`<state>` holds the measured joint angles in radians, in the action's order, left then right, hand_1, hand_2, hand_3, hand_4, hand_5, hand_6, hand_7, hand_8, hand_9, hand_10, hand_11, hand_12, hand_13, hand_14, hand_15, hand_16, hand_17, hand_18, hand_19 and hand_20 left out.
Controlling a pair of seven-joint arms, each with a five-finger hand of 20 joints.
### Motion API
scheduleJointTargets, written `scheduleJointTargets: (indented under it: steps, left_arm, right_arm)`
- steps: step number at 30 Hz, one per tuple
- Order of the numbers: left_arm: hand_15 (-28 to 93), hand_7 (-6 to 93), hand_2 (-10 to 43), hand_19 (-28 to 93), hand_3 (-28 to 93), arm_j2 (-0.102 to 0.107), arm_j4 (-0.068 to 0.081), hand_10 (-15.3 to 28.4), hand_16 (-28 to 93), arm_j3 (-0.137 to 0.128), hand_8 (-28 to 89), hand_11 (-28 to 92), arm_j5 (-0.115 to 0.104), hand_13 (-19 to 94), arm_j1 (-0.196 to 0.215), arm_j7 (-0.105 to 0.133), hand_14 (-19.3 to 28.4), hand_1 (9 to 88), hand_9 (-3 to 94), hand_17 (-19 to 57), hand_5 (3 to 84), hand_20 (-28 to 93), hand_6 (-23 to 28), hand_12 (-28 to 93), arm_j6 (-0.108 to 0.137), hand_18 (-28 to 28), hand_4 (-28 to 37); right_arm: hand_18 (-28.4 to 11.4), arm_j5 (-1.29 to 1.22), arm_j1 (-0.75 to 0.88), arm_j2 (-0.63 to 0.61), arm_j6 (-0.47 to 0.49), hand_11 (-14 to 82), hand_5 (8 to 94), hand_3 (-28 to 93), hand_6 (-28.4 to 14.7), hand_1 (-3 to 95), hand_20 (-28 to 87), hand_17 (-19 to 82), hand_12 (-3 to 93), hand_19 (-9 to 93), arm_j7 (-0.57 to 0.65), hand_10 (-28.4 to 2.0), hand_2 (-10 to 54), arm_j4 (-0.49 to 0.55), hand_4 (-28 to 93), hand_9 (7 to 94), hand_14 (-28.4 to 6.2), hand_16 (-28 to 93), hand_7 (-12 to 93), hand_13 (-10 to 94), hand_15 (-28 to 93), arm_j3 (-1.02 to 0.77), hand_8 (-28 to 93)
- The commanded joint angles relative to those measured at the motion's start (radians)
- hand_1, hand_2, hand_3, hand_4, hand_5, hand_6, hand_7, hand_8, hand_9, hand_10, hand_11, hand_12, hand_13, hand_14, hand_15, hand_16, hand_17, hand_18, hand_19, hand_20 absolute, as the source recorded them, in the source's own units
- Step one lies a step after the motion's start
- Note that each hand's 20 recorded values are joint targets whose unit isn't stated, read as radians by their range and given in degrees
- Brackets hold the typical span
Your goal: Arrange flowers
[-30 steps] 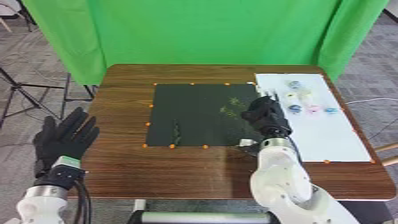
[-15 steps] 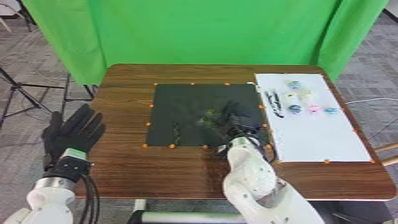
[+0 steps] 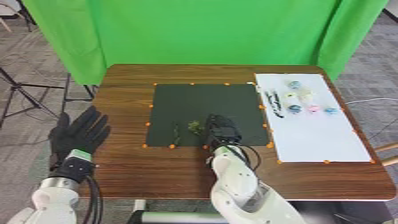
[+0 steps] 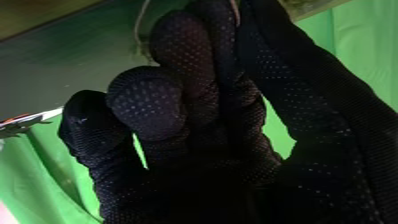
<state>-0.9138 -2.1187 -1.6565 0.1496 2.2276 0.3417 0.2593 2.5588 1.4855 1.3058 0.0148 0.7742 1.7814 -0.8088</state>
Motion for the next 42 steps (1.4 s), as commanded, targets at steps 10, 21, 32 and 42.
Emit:
scheduleJointTargets:
  steps: [10, 21, 32, 42]
  left_arm:
    - [33, 20.4, 16.1, 32, 70, -0.015, 0.016, 12.1, -12, 0.013, -11, 21, 0.03, 23, -0.03, -0.088, 11.9, 27.9, 33.3, -5.5, 40.6, 6, 6.7, 7, 0.004, 10.0, -28.3]
    - [34, 21.8, 15.4, 32, 70, -0.015, 0.018, 12.1, -12, 0.012, -12, 21, 0.04, 23, -0.03, -0.085, 11.9, 29.1, 33.2, -5.4, 41.3, 6, 5.4, 7, 0.004, 10.0, -28.3]
    - [34, 21.7, 13.2, 32, 69, -0.007, 0.026, 11.8, -12, 0.013, -13, 22, 0.025, 23, -0.028, -0.048, 11.4, 28.6, 33.4, -5.2, 43.7, 6, 3.4, 7, -0.022, 9.8, -28.3]
    - [33, 20.6, 13.1, 31, 70, -0.009, 0.015, 12.0, -12, 0.006, -12, 21, 0.012, 22, -0.002, -0.017, 11.6, 27.8, 33.0, -5.2, 41.8, 6, 5.1, 7, -0.022, 9.9, -28.3]
  right_arm:
    - [-25.8, 0.031, 0.023, 0.076, 0.029, 38.8, 74.4, 74, -2.4, 50.7, 46, 50, 48.8, 93, 0.077, -12.7, -9.5, -0.111, -20, 81.0, -10.7, 36, 45, 78, 66, -0.016, 19]
    - [-25.4, 0.003, 0.03, 0.07, 0.038, 41.0, 71.9, 70, -4.7, 47.1, 44, 50, 42.5, 93, 0.07, -15.0, -9.5, -0.074, -19, 79.0, -10.9, 37, 37, 77, 65, -0.021, 18]
    - [-25.4, -0.016, 0.027, 0.054, 0.058, 44.9, 72.0, 69, -5.7, 44.0, 44, 49, 35.1, 93, 0.059, -16.3, -9.5, -0.002, -20, 78.2, -11.4, 37, 31, 77, 65, -0.039, 17]
    - [-26.0, 0.071, 0.018, 0.001, -0.044, 42.9, 71.4, 73, -6.3, 38.1, 45, 48, 33.0, 93, 0.065, -16.8, -9.5, 0.058, -20, 76.4, -12.2, 36, 28, 74, 66, -0.066, -6]
